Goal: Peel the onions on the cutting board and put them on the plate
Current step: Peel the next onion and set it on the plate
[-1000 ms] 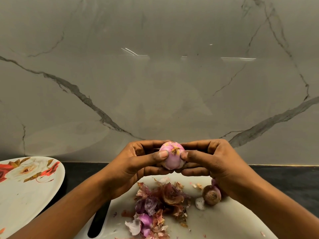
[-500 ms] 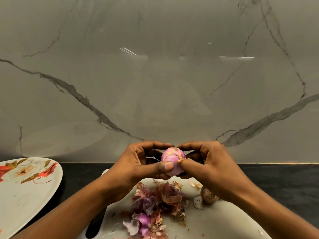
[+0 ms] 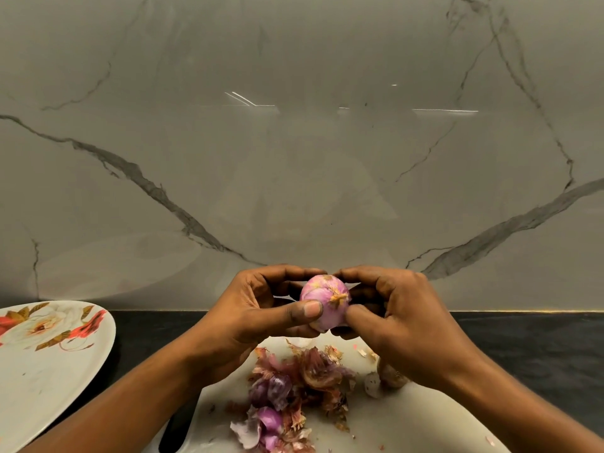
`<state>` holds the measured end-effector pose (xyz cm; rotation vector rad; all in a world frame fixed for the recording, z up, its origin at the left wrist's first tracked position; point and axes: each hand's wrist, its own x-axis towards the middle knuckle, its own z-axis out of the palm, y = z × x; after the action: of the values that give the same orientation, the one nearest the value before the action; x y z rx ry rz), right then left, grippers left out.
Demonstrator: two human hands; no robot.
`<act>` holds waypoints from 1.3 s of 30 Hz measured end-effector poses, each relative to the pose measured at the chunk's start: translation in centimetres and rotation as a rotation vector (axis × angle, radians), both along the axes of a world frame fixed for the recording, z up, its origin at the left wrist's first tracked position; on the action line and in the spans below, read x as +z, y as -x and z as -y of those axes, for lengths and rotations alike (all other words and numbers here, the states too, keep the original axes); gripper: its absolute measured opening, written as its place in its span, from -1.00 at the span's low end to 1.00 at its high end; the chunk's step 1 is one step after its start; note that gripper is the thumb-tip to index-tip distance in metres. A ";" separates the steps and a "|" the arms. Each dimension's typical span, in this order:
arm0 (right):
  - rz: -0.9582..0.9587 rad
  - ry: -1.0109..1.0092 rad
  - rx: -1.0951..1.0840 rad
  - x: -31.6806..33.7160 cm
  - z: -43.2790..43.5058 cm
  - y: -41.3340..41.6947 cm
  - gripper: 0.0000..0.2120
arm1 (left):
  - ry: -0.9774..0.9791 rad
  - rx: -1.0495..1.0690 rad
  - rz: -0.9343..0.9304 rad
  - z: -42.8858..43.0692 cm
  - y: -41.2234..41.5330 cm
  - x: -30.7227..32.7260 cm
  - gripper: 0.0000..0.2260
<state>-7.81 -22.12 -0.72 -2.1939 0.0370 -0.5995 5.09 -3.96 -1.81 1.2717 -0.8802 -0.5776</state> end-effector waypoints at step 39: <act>-0.045 -0.441 0.018 0.5 0.4 -0.6 -0.68 | 0.007 -0.052 -0.247 0.2 -0.7 -0.2 -0.61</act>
<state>-7.17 -22.56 -0.26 -1.7772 0.1581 -0.4795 5.83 -4.16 -1.97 1.1449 -0.7105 -0.7544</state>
